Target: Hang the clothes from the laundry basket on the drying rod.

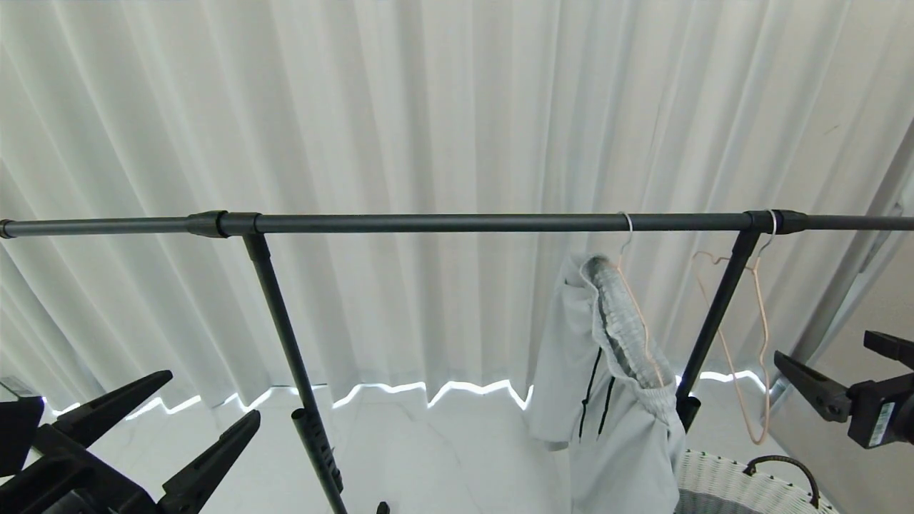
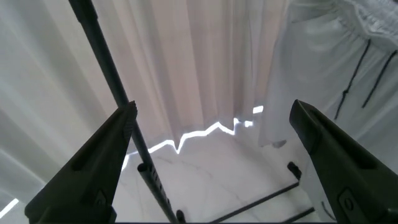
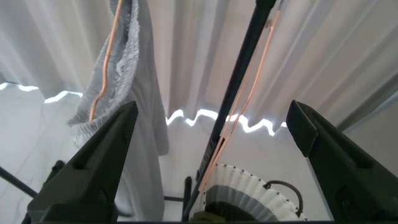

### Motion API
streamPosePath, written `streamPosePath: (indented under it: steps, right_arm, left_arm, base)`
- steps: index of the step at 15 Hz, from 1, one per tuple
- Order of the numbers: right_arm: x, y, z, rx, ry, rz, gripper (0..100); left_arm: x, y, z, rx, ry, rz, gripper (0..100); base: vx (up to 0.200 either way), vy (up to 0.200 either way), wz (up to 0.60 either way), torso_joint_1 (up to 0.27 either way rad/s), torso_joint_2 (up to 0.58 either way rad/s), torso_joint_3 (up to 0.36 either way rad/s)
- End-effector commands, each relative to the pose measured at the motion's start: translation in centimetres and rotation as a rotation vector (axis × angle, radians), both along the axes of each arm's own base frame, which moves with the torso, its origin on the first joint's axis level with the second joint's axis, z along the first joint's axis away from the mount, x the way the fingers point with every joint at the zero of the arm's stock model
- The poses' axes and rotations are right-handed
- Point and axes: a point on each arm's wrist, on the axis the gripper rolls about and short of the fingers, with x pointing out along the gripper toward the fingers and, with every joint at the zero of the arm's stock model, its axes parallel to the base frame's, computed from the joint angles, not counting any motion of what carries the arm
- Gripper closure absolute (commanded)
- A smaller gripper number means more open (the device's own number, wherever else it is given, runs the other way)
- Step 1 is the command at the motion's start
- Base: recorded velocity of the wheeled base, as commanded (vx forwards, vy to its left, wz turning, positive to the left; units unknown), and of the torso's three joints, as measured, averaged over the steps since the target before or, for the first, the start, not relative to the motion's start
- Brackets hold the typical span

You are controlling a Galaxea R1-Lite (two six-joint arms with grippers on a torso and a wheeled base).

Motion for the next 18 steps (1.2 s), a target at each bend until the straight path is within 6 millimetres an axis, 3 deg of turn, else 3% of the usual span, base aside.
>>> streamPosePath:
  steps: [1,7,18]
  right_arm:
    - [0.0,-0.4,0.1,-0.002,-0.010,-0.025,0]
    - [-0.1,-0.9,-1.5,-0.034,0.057,-0.060,0]
    - [0.2,-0.9,-2.9,-0.056,0.126,-0.066,0]
  left_arm:
    - [-1.2,0.2,0.4,-0.009,-0.044,-0.003,0]
    - [-1.1,0.2,0.0,-0.002,-0.008,-0.005,0]
    - [-1.0,0.2,-0.6,0.014,0.056,-0.005,0]
  base:
    - [0.000,0.000,0.00,0.000,0.00,0.000]
    - [0.000,0.000,0.00,0.000,0.00,0.000]
    - [-0.182,0.000,0.00,0.002,0.00,0.003]
